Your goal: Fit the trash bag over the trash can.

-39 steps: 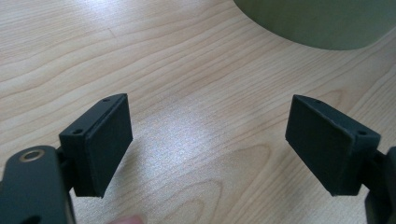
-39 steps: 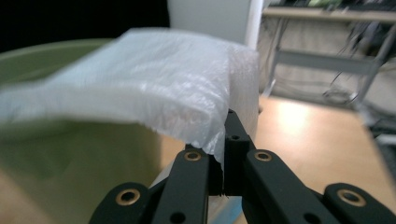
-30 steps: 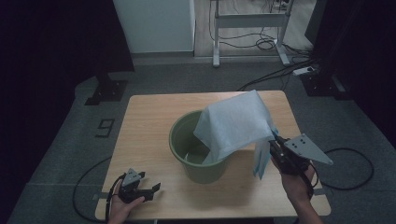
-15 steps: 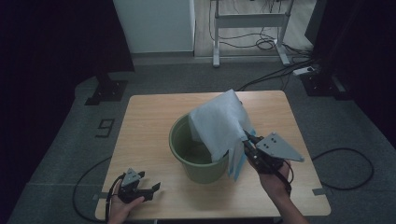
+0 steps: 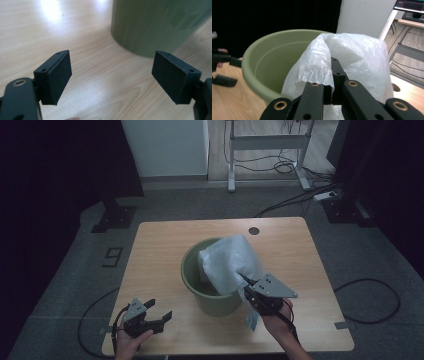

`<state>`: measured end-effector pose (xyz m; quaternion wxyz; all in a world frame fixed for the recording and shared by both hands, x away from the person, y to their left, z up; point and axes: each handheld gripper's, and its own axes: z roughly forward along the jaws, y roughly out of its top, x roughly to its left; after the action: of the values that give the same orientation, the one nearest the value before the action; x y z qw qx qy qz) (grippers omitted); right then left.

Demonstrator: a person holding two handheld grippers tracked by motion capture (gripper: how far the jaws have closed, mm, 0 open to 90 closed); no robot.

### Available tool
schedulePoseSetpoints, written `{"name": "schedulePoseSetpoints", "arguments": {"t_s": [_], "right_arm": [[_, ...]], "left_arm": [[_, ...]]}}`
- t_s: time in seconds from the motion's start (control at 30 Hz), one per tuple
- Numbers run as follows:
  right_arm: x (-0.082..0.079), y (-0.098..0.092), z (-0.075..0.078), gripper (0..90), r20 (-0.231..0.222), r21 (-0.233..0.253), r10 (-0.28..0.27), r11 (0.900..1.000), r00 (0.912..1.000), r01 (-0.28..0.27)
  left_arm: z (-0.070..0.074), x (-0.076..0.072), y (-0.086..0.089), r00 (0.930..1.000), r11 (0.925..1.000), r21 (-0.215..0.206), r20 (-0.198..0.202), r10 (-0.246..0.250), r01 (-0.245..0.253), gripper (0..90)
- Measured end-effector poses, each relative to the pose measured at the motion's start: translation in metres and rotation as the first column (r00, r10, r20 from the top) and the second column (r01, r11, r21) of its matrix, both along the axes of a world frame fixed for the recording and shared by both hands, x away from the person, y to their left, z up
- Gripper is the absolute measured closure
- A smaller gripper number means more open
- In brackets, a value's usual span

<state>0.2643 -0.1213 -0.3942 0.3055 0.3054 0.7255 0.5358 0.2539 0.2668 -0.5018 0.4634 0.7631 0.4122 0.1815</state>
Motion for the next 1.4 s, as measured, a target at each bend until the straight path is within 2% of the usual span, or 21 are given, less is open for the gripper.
{"name": "schedulePoseSetpoints", "arguments": {"t_s": [0.1,0.23,0.27,0.43,0.53,0.57,0.63,0.7,0.9,1.13,1.2,1.27,1.33,1.4], "right_arm": [[0.0,-0.003,-0.005,88.3,-0.007,0.013,0.009,1.0,0.9999,-0.009],[0.0,-0.008,-0.008,87.8,-0.018,0.036,0.017,0.999,0.9997,-0.016],[0.002,-0.012,-0.01,87.6,-0.028,0.052,0.023,0.998,0.9994,-0.021],[0.003,-0.015,-0.01,87.2,-0.038,0.063,0.036,0.997,0.9986,-0.034],[0.003,-0.014,-0.008,86.2,-0.044,0.073,0.041,0.997,0.9982,-0.038],[0.004,-0.014,-0.007,86.2,-0.048,0.081,0.043,0.996,0.9979,-0.039],[0.004,-0.013,-0.005,86.2,-0.052,0.09,0.047,0.995,0.9975,-0.042],[0.005,-0.011,-0.002,86.3,-0.063,0.101,0.051,0.994,0.9967,-0.044],[0.008,-0.003,0.006,86.0,-0.079,0.118,0.063,0.992,0.9949,-0.054],[0.008,0.006,0.01,84.4,-0.094,0.123,0.081,0.99,0.9923,-0.069],[0.007,0.007,0.01,79.0,-0.095,0.113,0.084,0.991,0.9919,-0.073],[0.004,0.007,0.01,61.8,-0.085,0.088,0.062,0.995,0.9945,-0.055],[-0.004,0.003,0.008,45.4,-0.069,0.089,0.052,0.995,0.9962,-0.046],[-0.013,-0.002,0.003,36.2,-0.063,0.102,0.039,0.994,0.9972,-0.032]], "left_arm": [[0.01,-0.005,-0.004,0.9997,0.9998,-0.017,0.023,0.009,-0.009,16.0],[0.021,-0.01,-0.01,0.9989,0.9999,-0.015,0.046,0.007,-0.006,16.0],[0.031,-0.015,-0.013,0.9978,0.9998,-0.02,0.066,0.008,-0.007,16.0],[0.057,-0.028,-0.026,0.9928,0.999,-0.043,0.12,-0.002,0.007,16.1],[0.064,-0.031,-0.031,0.991,0.9981,-0.057,0.133,-0.015,0.023,16.2],[0.07,-0.033,-0.039,0.9889,0.9979,-0.055,0.146,-0.026,0.034,16.2],[0.073,-0.033,-0.042,0.9884,0.9978,-0.053,0.149,-0.031,0.039,16.2],[0.082,-0.031,-0.051,0.9877,0.9974,-0.05,0.15,-0.044,0.052,16.2],[0.093,-0.024,-0.069,0.9831,0.9948,-0.047,0.164,-0.081,0.09,16.3],[0.095,-0.019,-0.089,0.9793,0.9922,-0.032,0.167,-0.113,0.12,16.2],[0.095,-0.018,-0.092,0.9793,0.9921,-0.035,0.168,-0.113,0.121,16.2],[0.094,-0.018,-0.093,0.9797,0.9923,-0.035,0.167,-0.112,0.119,16.2],[0.093,-0.018,-0.093,0.9798,0.9923,-0.037,0.166,-0.111,0.119,16.2],[0.092,-0.018,-0.092,0.9805,0.9927,-0.036,0.164,-0.108,0.115,16.2]]}}
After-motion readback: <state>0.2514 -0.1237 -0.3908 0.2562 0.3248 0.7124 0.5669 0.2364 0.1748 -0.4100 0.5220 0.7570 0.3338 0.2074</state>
